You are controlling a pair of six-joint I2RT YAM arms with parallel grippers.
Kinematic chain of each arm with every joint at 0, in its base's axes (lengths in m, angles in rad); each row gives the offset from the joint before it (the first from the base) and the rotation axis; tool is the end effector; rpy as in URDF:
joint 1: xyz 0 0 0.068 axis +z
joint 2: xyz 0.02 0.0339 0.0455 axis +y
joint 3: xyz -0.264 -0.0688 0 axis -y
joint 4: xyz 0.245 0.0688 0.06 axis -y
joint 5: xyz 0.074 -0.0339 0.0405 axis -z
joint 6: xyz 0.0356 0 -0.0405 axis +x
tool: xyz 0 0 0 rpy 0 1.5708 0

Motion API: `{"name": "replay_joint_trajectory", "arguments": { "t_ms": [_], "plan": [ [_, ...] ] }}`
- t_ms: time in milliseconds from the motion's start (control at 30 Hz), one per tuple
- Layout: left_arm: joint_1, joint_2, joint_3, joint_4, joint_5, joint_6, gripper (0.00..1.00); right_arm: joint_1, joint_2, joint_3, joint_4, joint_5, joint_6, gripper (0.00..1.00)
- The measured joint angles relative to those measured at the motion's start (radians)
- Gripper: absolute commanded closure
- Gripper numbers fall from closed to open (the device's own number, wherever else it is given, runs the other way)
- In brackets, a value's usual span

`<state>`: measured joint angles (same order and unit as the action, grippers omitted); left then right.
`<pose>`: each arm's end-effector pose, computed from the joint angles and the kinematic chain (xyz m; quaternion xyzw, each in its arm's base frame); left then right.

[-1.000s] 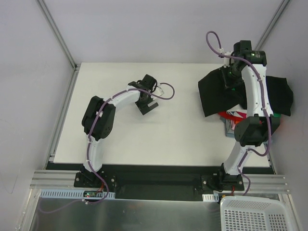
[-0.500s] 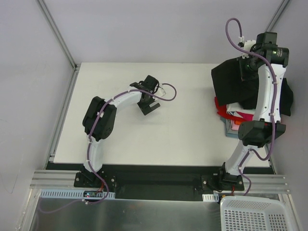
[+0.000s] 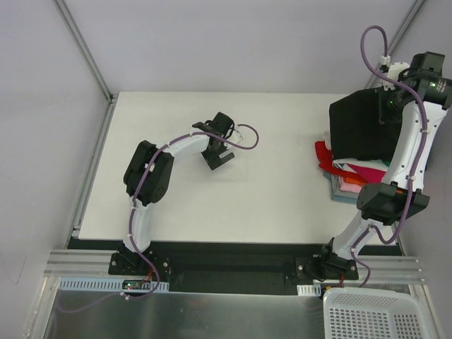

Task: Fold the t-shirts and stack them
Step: Neatly place the folded tshirt to the corner

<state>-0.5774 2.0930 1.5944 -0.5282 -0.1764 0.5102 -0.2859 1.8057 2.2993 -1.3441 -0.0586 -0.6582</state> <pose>0.3821 -0.2415 0.1845 0.4762 0.8333 0.0758 0.2703 0.3278 -0.0942 0.4568 -0.1833 0.9174 -0.1358 0.3262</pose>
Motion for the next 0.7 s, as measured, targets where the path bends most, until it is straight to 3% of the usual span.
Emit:
{"name": "replay_joint_trajectory", "arguments": {
  "t_ms": [333, 700],
  "plan": [
    [0.0, 0.014, 0.0, 0.016, -0.011, 0.004, 0.05, -0.161, -0.067, -0.001, 0.0, -0.037, -0.034, 0.99],
    [0.0, 0.014, -0.005, 0.024, -0.011, 0.004, 0.06, -0.293, -0.018, -0.073, 0.05, -0.062, -0.072, 0.99]
  ]
}}
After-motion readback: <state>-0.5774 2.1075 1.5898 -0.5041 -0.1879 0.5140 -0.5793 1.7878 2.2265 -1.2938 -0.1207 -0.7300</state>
